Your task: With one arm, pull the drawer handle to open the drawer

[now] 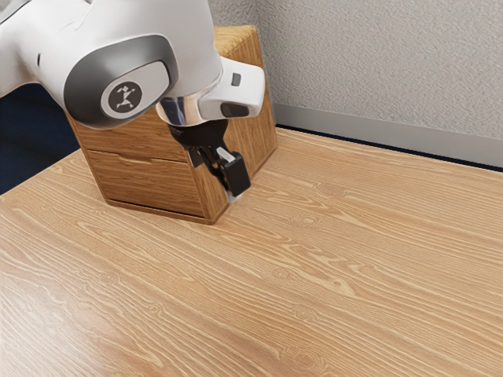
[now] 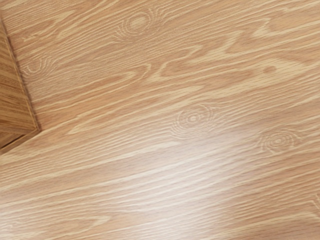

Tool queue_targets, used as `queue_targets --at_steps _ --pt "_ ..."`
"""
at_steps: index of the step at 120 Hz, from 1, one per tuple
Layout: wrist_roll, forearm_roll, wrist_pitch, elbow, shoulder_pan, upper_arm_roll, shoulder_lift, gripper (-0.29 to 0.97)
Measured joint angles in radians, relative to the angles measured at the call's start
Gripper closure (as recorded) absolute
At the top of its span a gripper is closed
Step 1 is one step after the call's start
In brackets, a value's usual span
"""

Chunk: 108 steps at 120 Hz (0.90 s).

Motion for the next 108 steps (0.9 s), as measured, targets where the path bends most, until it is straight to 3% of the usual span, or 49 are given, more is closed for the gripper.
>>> queue_targets --at_steps 11,30,47,59,76,94,108 --pt "0.001 0.001 0.003 -0.029 -0.002 -0.001 -0.019 0.00" --pt "-0.023 0.000 0.035 -0.294 0.026 -0.001 -0.291 0.00" --pt "0.026 0.019 0.045 -0.558 0.216 -0.093 -0.664 0.00" --pt "0.148 0.075 0.048 -0.606 0.299 -0.077 -0.805 0.00" --pt "0.380 0.246 0.050 -0.540 0.109 0.121 -0.916 0.00" --pt "0.654 0.354 0.052 -0.392 -0.124 0.295 -0.868 0.00" --pt "0.843 0.435 0.051 -0.332 -0.194 0.347 -0.825 0.00"
